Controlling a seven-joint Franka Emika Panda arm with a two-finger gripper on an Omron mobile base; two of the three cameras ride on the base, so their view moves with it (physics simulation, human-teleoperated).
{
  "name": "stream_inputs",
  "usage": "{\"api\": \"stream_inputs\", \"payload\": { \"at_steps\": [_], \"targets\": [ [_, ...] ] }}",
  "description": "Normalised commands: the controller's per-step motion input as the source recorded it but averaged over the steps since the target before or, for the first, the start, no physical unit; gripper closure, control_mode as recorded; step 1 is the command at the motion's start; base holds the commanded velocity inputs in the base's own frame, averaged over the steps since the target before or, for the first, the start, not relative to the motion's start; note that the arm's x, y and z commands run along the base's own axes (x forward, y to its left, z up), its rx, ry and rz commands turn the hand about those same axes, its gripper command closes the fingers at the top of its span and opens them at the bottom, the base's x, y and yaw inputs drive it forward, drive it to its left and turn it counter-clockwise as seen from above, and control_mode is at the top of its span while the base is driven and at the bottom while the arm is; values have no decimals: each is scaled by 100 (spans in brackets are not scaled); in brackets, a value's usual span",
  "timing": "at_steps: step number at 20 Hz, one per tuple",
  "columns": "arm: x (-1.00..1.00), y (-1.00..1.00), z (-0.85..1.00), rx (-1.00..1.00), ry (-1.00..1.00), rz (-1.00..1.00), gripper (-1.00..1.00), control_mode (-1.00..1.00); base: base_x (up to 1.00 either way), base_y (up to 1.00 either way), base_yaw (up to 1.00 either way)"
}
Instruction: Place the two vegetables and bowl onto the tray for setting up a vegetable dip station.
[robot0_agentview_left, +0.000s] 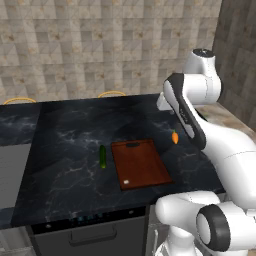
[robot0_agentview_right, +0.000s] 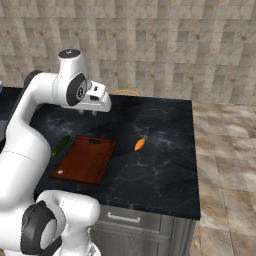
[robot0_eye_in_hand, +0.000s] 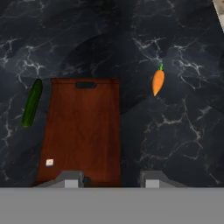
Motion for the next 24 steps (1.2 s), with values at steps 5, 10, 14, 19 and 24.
{"api": "stream_inputs", "payload": {
  "at_steps": [5,10,14,19,24],
  "targets": [
    [-4,-10,-4,3,0,0,-100,-100,0,0,0],
    [5,-11,-22,1,5,0,-100,-100,0,0,0],
    [17,-3,-37,0,0,0,-100,-100,0,0,0],
    [32,-3,-39,0,0,0,-100,-100,0,0,0],
    [47,-12,-25,0,0,0,-100,-100,0,0,0]
  ]
}}
